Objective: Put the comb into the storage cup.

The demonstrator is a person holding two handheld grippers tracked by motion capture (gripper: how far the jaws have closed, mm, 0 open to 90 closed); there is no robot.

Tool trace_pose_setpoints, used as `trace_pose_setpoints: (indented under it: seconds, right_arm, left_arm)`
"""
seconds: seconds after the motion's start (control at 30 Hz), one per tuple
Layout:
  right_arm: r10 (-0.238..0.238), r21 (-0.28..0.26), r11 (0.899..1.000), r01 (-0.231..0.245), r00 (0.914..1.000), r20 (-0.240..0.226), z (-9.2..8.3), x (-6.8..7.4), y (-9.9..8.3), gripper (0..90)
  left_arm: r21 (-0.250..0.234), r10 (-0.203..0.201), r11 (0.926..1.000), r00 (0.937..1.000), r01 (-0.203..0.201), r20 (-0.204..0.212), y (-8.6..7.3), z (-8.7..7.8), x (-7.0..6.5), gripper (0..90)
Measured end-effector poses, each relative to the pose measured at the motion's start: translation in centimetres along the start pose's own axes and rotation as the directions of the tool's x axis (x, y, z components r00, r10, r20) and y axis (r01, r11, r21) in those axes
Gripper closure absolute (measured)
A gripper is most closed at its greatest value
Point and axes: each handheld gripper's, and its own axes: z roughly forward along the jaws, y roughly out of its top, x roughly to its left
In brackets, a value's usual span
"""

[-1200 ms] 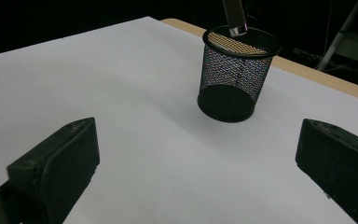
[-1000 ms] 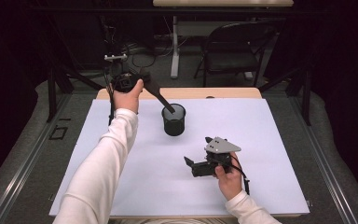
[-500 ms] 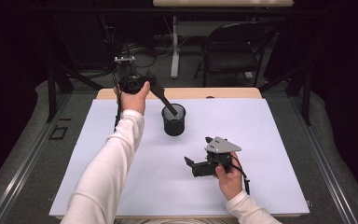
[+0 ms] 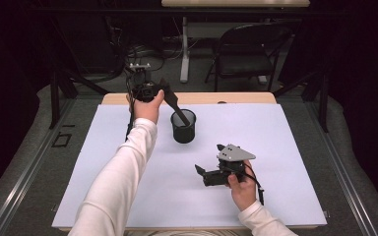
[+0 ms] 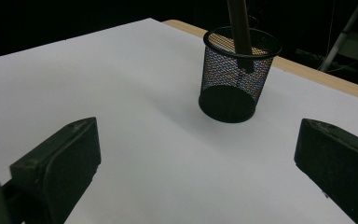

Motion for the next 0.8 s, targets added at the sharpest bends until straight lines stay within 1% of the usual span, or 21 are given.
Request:
trace_pose_setpoints:
  seconds: [0.17, 0.57, 0.63, 0.8]
  right_arm:
    - [0.001, 0.0, 1.0, -0.001, 1.0, 0.0, 0.0, 0.0, 0.0, 0.7]
    - [-0.002, 0.003, 1.0, 0.002, 1.0, -0.002, 0.0, 0.0, 0.0, 1.4]
    - [-0.002, 0.004, 1.0, 0.002, 1.0, -0.004, 0.0, 0.0, 0.0, 1.5]
    - [-0.002, 0.004, 1.0, 0.002, 1.0, -0.003, 0.0, 0.0, 0.0, 1.9]
  left_arm:
    - [0.007, 0.001, 1.0, 1.0, -0.001, 0.004, -0.3, 0.4, -0.1, 86.5]
    - [0.033, 0.009, 0.9994, 1.0, -0.009, -0.004, -1.0, 1.2, -0.1, 86.5]
    - [0.034, 0.005, 0.9994, 1.0, -0.005, -0.001, -1.1, 1.3, -0.2, 86.5]
    - [0.044, 0.018, 0.9989, 0.9998, -0.018, -0.002, -1.3, 1.7, -0.4, 86.5]
